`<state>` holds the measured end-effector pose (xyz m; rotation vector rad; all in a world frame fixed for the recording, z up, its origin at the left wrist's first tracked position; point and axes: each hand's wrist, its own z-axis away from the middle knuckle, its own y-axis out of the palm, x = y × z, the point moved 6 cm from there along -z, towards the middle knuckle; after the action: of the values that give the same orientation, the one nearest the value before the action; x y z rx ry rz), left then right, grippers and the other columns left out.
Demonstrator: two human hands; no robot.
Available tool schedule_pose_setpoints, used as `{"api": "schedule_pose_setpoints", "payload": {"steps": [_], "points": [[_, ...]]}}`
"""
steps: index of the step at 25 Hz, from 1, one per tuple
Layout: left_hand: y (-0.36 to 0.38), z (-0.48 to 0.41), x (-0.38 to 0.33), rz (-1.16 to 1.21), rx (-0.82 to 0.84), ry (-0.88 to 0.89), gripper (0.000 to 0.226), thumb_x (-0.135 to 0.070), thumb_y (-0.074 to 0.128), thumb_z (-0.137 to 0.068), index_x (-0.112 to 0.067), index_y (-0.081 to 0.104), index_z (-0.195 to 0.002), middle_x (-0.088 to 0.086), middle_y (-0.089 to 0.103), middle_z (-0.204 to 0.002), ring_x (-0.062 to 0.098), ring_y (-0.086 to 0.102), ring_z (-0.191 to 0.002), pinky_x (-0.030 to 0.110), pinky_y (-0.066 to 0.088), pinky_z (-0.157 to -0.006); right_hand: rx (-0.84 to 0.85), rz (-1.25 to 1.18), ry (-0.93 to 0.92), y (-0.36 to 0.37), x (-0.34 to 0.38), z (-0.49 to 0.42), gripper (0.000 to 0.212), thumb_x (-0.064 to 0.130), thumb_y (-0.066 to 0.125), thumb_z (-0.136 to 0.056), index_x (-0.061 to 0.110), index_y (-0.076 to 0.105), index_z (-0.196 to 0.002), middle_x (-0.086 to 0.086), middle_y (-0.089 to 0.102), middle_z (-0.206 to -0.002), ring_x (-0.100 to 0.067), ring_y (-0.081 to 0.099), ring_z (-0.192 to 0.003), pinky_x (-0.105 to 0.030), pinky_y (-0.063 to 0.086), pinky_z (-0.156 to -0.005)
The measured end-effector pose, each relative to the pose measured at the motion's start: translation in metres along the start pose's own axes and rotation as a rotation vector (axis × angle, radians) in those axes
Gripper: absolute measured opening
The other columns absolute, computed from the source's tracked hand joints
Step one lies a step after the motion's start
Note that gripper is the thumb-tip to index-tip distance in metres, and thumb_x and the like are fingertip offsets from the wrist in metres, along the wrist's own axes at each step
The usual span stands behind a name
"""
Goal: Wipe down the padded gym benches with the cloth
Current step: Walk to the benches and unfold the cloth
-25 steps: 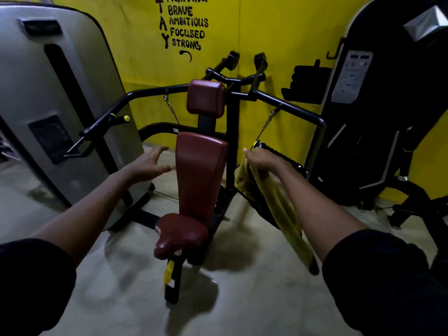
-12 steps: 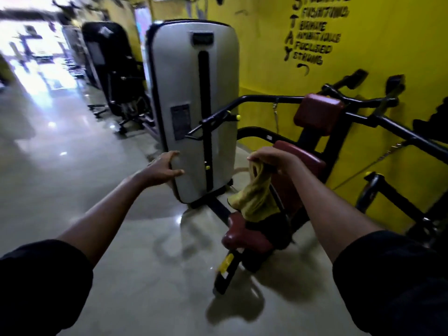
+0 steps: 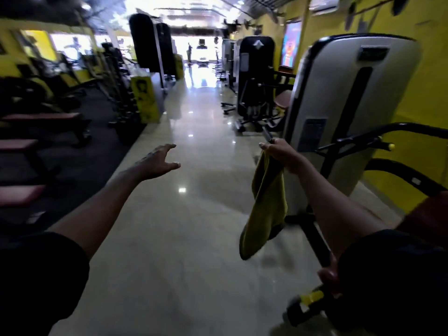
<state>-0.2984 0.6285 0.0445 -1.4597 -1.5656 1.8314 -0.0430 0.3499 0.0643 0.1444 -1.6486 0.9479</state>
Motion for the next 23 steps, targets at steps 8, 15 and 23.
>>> {"api": "schedule_pose_setpoints", "payload": {"steps": [8,15,23], "points": [[-0.128,0.136,0.184,-0.028,-0.167,-0.294,0.077,-0.024,0.074,-0.090,-0.004,0.034,-0.153,0.018,0.035,-0.157,0.028,0.035,-0.144,0.034,0.029,-0.117,0.230,-0.102,-0.228,0.224,0.139,-0.012,0.026,0.020,0.061,-0.101,0.014,0.054,-0.077,-0.001,0.048,-0.071,-0.013,0.046,-0.062,-0.018,0.038,-0.046],[-0.215,0.305,0.306,0.010,-0.354,-0.581,0.079,-0.036,0.070,-0.090,-0.020,0.030,-0.156,0.006,0.034,-0.159,0.019,0.042,-0.139,0.029,0.036,-0.109,0.567,-0.131,-0.393,0.428,0.256,0.020,0.018,0.023,0.062,-0.100,0.012,0.060,-0.086,-0.001,0.054,-0.075,-0.013,0.053,-0.066,-0.019,0.043,-0.049],[-0.278,0.508,0.381,-0.047,-0.530,-0.923,0.080,-0.041,0.069,-0.090,-0.022,0.028,-0.156,0.005,0.029,-0.160,0.023,0.032,-0.147,0.040,0.032,-0.118,0.847,-0.156,-0.504,0.644,0.374,0.104,0.025,0.033,0.070,-0.092,0.016,0.059,-0.077,-0.003,0.060,-0.074,-0.020,0.060,-0.069,-0.029,0.050,-0.063]]}}
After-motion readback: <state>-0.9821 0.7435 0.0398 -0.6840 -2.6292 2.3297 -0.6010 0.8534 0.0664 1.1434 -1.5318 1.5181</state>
